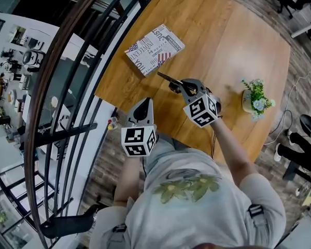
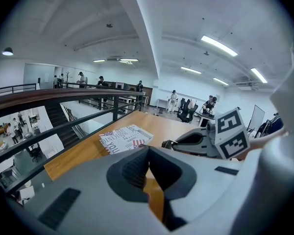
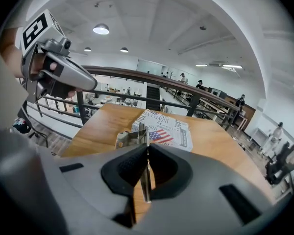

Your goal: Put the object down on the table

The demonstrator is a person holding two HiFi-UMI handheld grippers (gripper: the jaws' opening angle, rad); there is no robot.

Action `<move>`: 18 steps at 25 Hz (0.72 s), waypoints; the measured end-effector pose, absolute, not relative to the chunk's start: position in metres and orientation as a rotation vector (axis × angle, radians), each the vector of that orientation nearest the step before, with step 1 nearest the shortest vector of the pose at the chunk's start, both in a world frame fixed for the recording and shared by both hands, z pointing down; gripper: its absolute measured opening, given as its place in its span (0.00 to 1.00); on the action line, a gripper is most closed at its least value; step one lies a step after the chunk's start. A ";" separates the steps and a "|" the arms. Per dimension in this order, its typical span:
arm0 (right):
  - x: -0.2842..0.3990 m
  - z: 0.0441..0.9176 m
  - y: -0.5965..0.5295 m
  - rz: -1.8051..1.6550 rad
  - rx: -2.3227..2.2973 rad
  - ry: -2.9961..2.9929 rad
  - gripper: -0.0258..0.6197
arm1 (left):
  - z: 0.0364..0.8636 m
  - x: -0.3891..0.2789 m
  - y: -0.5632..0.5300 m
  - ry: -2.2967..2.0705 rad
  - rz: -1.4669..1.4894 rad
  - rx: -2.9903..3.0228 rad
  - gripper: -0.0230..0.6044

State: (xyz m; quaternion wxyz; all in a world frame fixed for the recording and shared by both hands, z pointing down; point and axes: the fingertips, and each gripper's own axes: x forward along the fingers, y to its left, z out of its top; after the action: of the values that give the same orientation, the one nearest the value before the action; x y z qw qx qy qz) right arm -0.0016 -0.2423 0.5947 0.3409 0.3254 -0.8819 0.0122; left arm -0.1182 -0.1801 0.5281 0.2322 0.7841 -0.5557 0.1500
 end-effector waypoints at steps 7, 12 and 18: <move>-0.004 0.631 -0.245 0.045 0.810 -2.232 0.06 | 0.537 -0.124 -0.177 -1.528 0.425 2.125 0.06; -0.002 0.655 -0.246 0.047 0.800 -2.180 0.06 | 0.544 -0.122 -0.175 -1.511 0.437 2.116 0.06; -0.002 0.673 -0.244 0.026 0.783 -2.141 0.06 | 0.547 -0.123 -0.178 -1.509 0.442 2.103 0.06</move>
State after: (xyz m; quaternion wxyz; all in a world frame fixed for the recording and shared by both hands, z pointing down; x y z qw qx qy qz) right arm -0.0017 -0.2439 0.6726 0.4176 0.3121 -0.8533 0.0105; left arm -0.1230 -0.1776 0.5473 0.2551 0.7745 -0.5555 0.1626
